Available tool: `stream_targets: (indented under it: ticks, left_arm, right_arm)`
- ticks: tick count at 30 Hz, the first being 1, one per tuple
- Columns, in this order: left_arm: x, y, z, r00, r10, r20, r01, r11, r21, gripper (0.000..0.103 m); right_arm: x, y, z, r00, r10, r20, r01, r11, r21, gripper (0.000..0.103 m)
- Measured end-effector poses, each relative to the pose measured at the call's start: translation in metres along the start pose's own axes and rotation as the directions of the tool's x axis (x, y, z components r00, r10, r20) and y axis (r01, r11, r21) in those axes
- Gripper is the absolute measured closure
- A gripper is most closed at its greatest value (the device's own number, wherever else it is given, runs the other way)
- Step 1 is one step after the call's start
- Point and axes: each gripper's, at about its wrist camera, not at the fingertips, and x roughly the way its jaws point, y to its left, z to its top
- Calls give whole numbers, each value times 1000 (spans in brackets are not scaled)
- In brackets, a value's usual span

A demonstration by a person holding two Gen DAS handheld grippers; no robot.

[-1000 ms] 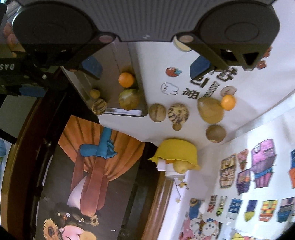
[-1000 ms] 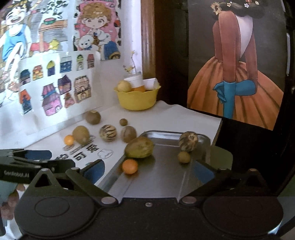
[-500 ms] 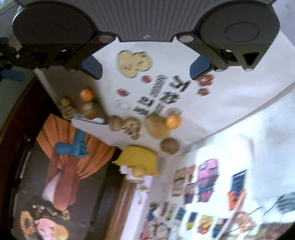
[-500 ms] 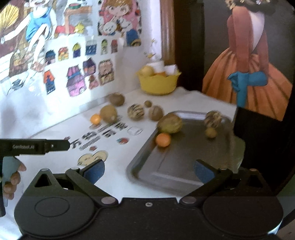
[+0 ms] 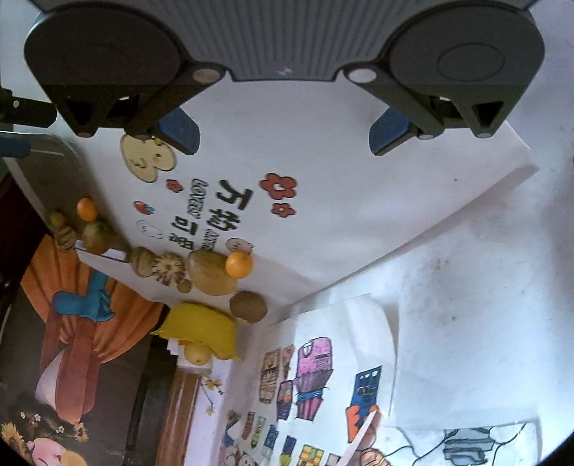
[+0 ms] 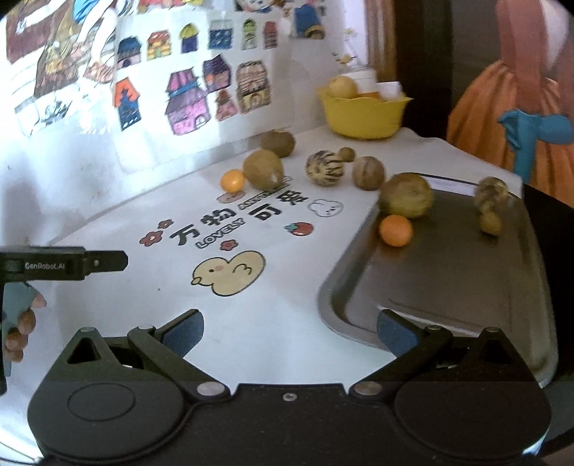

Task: Organize fruits
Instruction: 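Withdraw both open tools from the tray toward the fruits on the table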

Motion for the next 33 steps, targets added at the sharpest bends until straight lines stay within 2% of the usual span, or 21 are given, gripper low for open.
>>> stream_targets:
  ticks: [11,19,22,26,29,33]
  left_arm:
    - [25,7,21,1000,5,-11,-5,999,53,0]
    - [53,0,46,1000,-25,0,25,991,128,0]
    - [68,-6,57,1000,-30,-3,31,986,161,0]
    - [88,-13,70,999,-37,-4,37,982,185,0]
    - [100,-19,78,999,-39,0,38,973,229,0]
    - [116,-26,87,999,-49,-1,47,956,289,0]
  right_arm:
    - [32,5,37,997,59,-40,-67,973,-223,1]
    - [65,-12,73,997,56,-59,-74,915,-397,1]
    - [81,-27,93,998,47,-36,-57,915,-400,1]
    - [105,-50,128,999,38,5,-34,934,-354,1]
    - [124,-62,148,998,56,-5,-54,930,-363,1]
    - [150,-69,166,995,76,-59,-94,905,-415,1]
